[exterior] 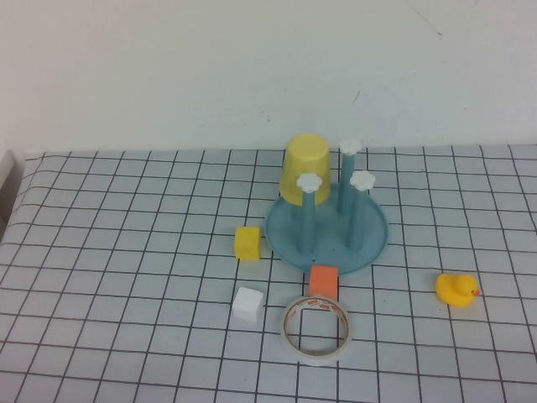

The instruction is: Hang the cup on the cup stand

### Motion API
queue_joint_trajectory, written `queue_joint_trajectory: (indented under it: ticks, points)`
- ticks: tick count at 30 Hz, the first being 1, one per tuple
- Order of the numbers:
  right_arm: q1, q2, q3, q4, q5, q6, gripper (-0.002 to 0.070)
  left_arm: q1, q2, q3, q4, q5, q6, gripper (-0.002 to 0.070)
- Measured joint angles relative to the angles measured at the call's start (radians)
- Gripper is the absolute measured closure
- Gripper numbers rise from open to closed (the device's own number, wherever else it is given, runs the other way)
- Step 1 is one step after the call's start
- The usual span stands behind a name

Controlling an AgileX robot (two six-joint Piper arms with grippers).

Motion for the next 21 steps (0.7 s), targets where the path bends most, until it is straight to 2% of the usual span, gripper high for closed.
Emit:
queue_joint_trajectory:
  ticks: [6, 21]
  points:
    - [-0.076, 0.000, 0.000, 0.000, 0.000, 0.000, 0.0678, 0.000, 0.000, 0.000, 0.000, 0.000, 0.000, 0.0676]
    - [-0.080, 0.000, 0.000, 0.000, 0.000, 0.000, 0.0678, 0.000, 0.000, 0.000, 0.000, 0.000, 0.000, 0.0676]
